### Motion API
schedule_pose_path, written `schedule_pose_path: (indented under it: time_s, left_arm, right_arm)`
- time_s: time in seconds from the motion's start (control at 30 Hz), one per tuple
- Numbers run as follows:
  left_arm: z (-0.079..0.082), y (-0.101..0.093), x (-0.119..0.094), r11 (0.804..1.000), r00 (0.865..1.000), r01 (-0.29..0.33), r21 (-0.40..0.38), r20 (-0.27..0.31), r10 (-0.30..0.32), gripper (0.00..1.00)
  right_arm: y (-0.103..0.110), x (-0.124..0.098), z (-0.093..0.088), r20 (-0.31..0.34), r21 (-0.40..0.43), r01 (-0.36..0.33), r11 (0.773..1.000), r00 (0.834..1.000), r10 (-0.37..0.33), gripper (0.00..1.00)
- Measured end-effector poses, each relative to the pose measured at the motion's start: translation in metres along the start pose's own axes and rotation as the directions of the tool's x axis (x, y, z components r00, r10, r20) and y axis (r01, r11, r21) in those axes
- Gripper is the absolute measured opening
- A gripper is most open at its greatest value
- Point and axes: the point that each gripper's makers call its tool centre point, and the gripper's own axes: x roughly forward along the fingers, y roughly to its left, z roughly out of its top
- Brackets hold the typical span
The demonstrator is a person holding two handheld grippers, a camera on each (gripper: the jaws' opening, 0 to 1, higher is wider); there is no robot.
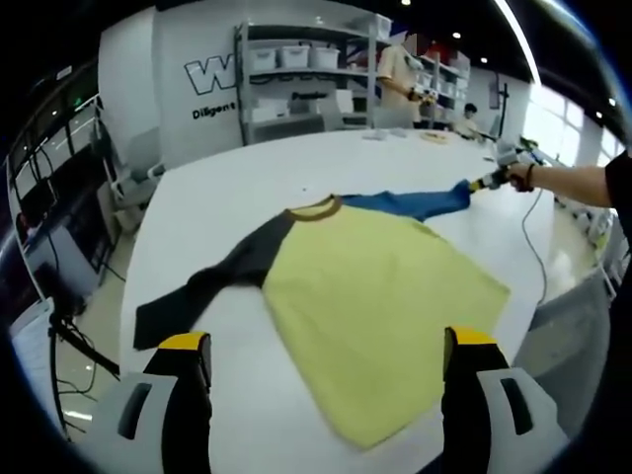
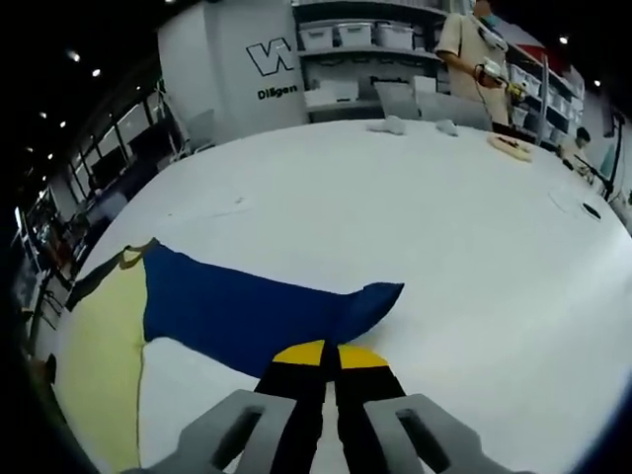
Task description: Fold the garment on the visible template until the final outline fits inside the template.
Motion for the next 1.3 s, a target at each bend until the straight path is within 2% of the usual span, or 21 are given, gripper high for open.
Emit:
schedule_pose_path:
  time_s: [0.1, 0.37, 1.3]
  left_arm:
    - [0.0, -0.001, -0.001, 1.0, 1.0, 0.002, 0.001, 0.003, -0.002, 0.98]
    - [0.001, -0.004, -0.003, 1.0, 1.0, 0.012, -0.002, 0.012, -0.012, 0.98]
    - [0.0, -0.013, -0.006, 0.999, 0.999, 0.049, -0.001, 0.024, -0.049, 0.97]
  right_arm:
    - [0.001, 0.004, 0.005, 0.0, -0.014, -0.011, 1.0, 1.0, 0.011, 0.0]
    - [0.023, 0.007, 0.011, 0.0, -0.046, -0.048, 0.998, 0.999, 0.048, 0.0]
    - [0.111, 0.012, 0.02, -0.014, -0.117, -0.177, 0.977, 0.984, 0.177, 0.0]
